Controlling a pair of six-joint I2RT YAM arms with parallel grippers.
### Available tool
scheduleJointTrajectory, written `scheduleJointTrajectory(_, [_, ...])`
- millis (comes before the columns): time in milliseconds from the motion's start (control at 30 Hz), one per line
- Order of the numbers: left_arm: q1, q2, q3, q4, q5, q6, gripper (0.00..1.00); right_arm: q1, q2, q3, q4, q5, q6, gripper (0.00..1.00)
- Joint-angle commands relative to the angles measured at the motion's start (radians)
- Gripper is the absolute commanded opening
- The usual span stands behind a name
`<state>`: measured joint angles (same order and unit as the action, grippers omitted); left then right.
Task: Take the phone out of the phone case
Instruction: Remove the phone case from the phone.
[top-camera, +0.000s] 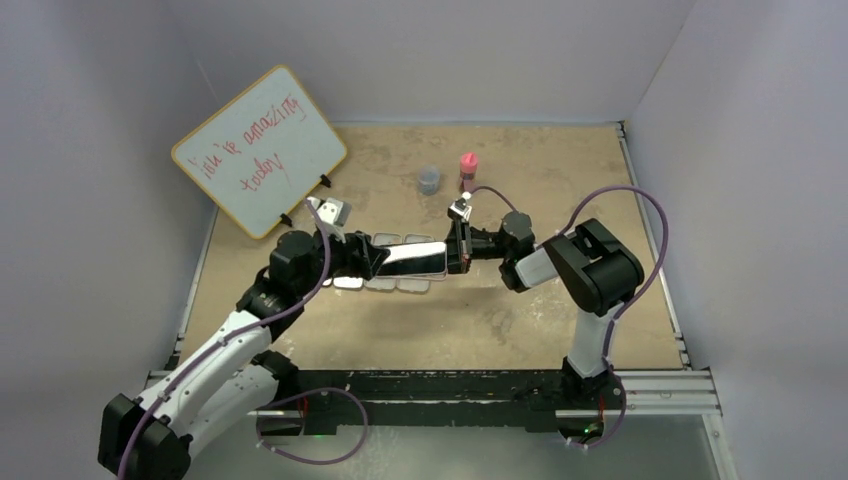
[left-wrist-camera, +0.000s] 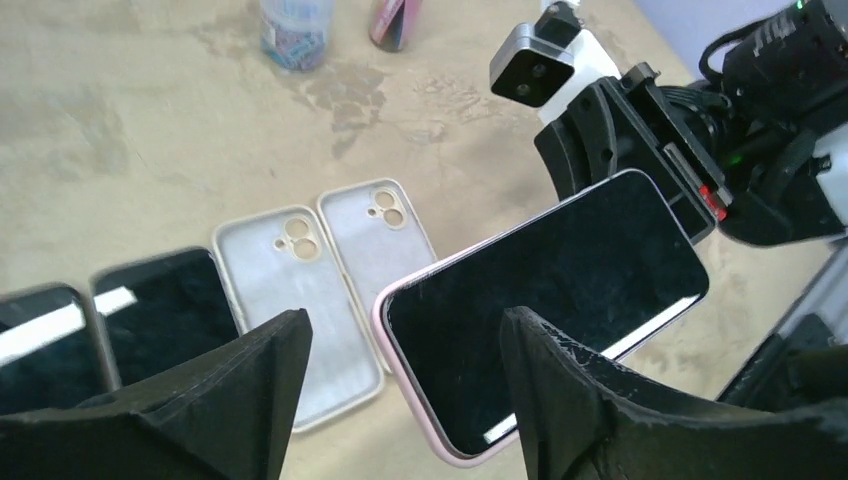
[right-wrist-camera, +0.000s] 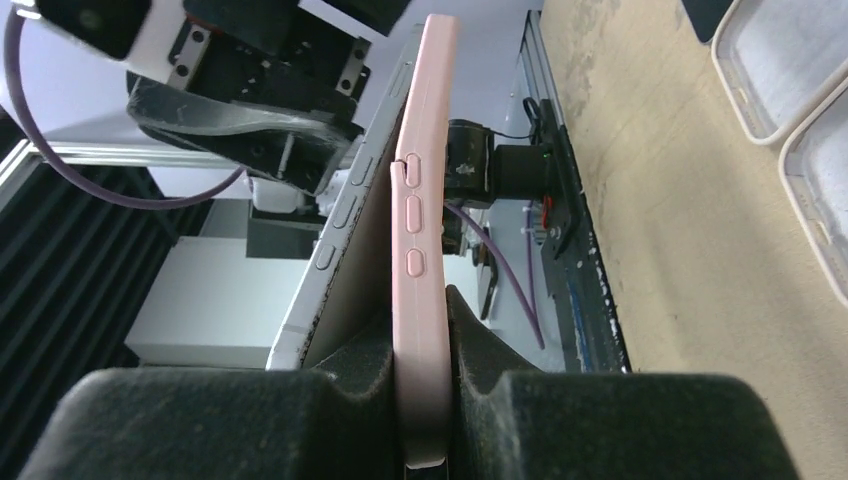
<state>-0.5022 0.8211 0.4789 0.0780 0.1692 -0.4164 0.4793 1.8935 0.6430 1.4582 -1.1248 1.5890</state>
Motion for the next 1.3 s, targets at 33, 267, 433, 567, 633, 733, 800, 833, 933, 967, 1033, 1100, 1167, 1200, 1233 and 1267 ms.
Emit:
scheduleJointTrajectory(33, [0.002, -0.04, 0.116, -0.116, 0.066, 0.319, 0.77, -0.002, -0.008, 0.033, 0.439, -0.032, 0.09, 0.0])
scheduleJointTrajectory(267, [-0.008, 0.06, 0.198, -0.058, 0.307, 0.526, 0.84, -0.002, -0.004, 0.022, 0.44, -0.012, 0.092, 0.0])
scheduleJointTrajectory(433, [-0.048, 0.154, 0.27, -0.055, 0.487, 0.679, 0.86, 0.0, -0.02, 0.01, 0.409, -0.009, 0.061, 0.0])
scheduleJointTrajectory(567, [-0.078, 0.207, 0.305, -0.063, 0.582, 0.806, 0.87, 0.007, -0.05, 0.002, 0.326, -0.01, -0.006, 0.0])
scheduleJointTrajectory(633, [-0.097, 0.233, 0.323, -0.103, 0.627, 0.866, 0.88, 0.013, -0.073, 0.001, 0.257, -0.01, -0.061, 0.0])
scheduleJointTrajectory(733, [-0.129, 0.274, 0.355, -0.156, 0.644, 0.93, 0.92, 0.027, -0.112, 0.006, 0.113, -0.006, -0.164, 0.0])
scheduleJointTrajectory(800, [-0.145, 0.305, 0.38, -0.192, 0.638, 0.964, 0.92, 0.036, -0.141, 0.014, 0.001, 0.004, -0.246, 0.0])
scheduleJointTrajectory(833, [-0.155, 0.32, 0.395, -0.21, 0.631, 0.98, 0.93, 0.04, -0.155, 0.019, -0.055, 0.009, -0.285, 0.0])
scheduleJointTrajectory(933, [-0.177, 0.345, 0.415, -0.231, 0.592, 1.005, 0.93, 0.049, -0.2, 0.036, -0.2, 0.023, -0.388, 0.0])
scheduleJointTrajectory(967, [-0.182, 0.347, 0.415, -0.23, 0.583, 1.01, 0.93, 0.05, -0.21, 0.041, -0.235, 0.026, -0.411, 0.0])
scheduleJointTrajectory(1033, [-0.187, 0.347, 0.414, -0.224, 0.572, 1.013, 0.93, 0.053, -0.223, 0.05, -0.286, 0.029, -0.448, 0.0])
scheduleJointTrajectory(1100, [-0.196, 0.343, 0.407, -0.22, 0.559, 1.013, 0.93, 0.051, -0.23, 0.054, -0.313, 0.03, -0.462, 0.0])
scheduleJointTrajectory(1167, [-0.212, 0.331, 0.392, -0.21, 0.536, 1.012, 0.94, 0.051, -0.231, 0.057, -0.324, 0.031, -0.465, 0.0])
scheduleJointTrajectory(1200, [-0.222, 0.326, 0.384, -0.205, 0.519, 1.009, 0.94, 0.052, -0.231, 0.057, -0.326, 0.032, -0.465, 0.0])
scheduleJointTrajectory(1233, [-0.233, 0.318, 0.375, -0.195, 0.497, 1.005, 0.94, 0.053, -0.229, 0.059, -0.327, 0.033, -0.464, 0.0])
scheduleJointTrajectory(1267, [-0.245, 0.311, 0.361, -0.182, 0.47, 0.998, 0.95, 0.053, -0.228, 0.061, -0.329, 0.034, -0.465, 0.0])
